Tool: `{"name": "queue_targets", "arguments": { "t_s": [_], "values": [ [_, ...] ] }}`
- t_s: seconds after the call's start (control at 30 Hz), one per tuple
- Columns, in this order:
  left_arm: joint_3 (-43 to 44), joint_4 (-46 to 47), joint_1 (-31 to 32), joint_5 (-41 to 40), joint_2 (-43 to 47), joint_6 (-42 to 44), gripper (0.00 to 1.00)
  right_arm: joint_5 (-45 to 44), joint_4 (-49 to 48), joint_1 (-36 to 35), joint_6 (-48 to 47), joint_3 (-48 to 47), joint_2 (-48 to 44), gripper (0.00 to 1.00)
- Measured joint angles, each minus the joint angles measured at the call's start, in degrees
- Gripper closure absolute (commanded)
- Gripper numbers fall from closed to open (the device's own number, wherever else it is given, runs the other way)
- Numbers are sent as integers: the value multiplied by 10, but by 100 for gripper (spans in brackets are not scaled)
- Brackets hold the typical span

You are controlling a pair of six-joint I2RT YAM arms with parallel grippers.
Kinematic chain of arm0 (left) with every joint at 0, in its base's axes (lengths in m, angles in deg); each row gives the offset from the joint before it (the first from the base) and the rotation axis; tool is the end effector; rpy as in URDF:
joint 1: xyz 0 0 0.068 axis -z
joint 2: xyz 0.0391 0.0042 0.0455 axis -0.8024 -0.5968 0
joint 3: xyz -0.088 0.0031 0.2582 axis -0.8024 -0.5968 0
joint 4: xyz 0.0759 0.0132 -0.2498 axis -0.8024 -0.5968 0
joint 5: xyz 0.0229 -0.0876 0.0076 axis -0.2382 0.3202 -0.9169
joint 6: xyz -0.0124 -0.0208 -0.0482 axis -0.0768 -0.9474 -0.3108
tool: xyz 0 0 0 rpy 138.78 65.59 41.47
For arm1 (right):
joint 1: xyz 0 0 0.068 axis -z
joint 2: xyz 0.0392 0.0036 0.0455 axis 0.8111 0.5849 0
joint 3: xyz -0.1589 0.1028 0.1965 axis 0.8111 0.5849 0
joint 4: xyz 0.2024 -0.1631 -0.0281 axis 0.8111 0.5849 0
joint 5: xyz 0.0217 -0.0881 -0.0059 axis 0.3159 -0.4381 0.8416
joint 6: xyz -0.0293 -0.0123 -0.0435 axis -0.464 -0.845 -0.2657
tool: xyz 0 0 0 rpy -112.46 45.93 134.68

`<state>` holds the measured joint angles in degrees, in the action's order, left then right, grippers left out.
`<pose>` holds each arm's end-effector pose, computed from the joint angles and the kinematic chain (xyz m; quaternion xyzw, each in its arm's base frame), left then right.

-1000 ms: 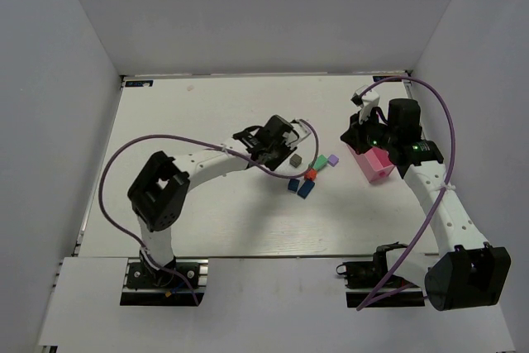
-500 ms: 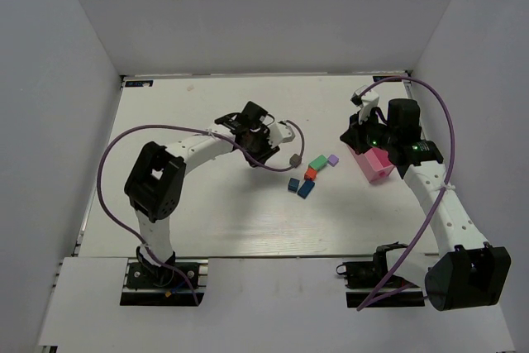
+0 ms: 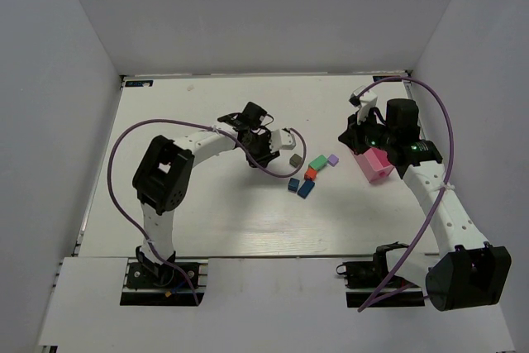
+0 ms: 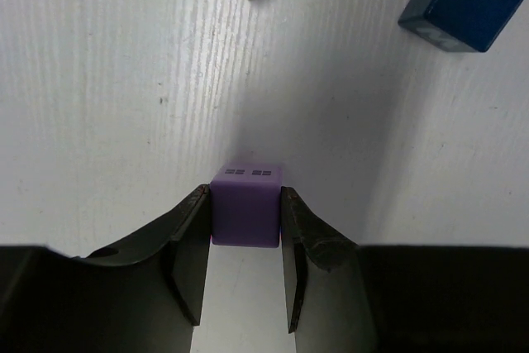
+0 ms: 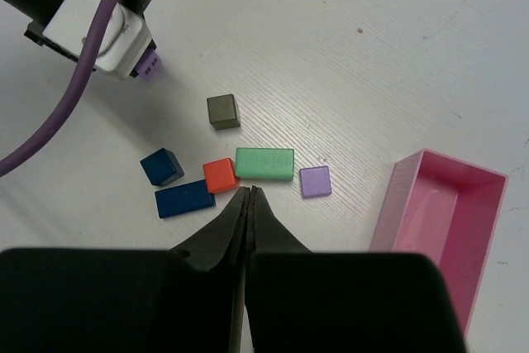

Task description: Build the wood block tower

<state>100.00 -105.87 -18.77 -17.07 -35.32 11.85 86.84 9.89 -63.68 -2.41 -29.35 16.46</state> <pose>0.3306 -0.2441 0.1837 0.6373 0.7167 -0.1664 0.2290 0.2432 0.0565 0.3280 -0.2904 0.7986 0.1728 0.4981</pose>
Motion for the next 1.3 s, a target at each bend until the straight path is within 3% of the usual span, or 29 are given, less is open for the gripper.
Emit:
{"name": "queue_targets", "arguments": {
  "t_s": [0.3,0.7,0.77,0.83,0.87,0.9,0.97,1.0,1.17,1.2,1.23,1.3],
  "values": [
    [-30,16,0,0,0,30,75,0,0,-1,-1,0,0,100],
    [-39,52,4,-21,1,41,53,5,0,-1,-2,0,0,100],
    [-40,55,4,-26,1,42,44,5,0,-3,-2,0,0,100],
    [-45,59,5,-31,2,45,26,5,0,-3,-2,0,0,100],
    [-48,60,5,-33,2,47,26,5,0,-3,-2,0,0,100],
    [-52,60,5,-35,2,45,13,5,0,-3,-2,0,0,100],
    [-58,63,5,-38,2,45,9,5,0,-3,-2,0,0,100],
    [-59,63,5,-42,5,44,0,6,0,-4,-2,0,0,100],
    [-67,66,5,-54,22,42,0,8,0,-4,-3,0,0,99],
    [-68,65,5,-55,28,40,0,9,0,-4,-5,0,0,94],
    [-68,64,5,-56,36,37,0,9,1,-4,-6,0,0,79],
    [-68,58,7,-60,63,28,0,14,2,-5,-13,0,0,64]
  ]
}}
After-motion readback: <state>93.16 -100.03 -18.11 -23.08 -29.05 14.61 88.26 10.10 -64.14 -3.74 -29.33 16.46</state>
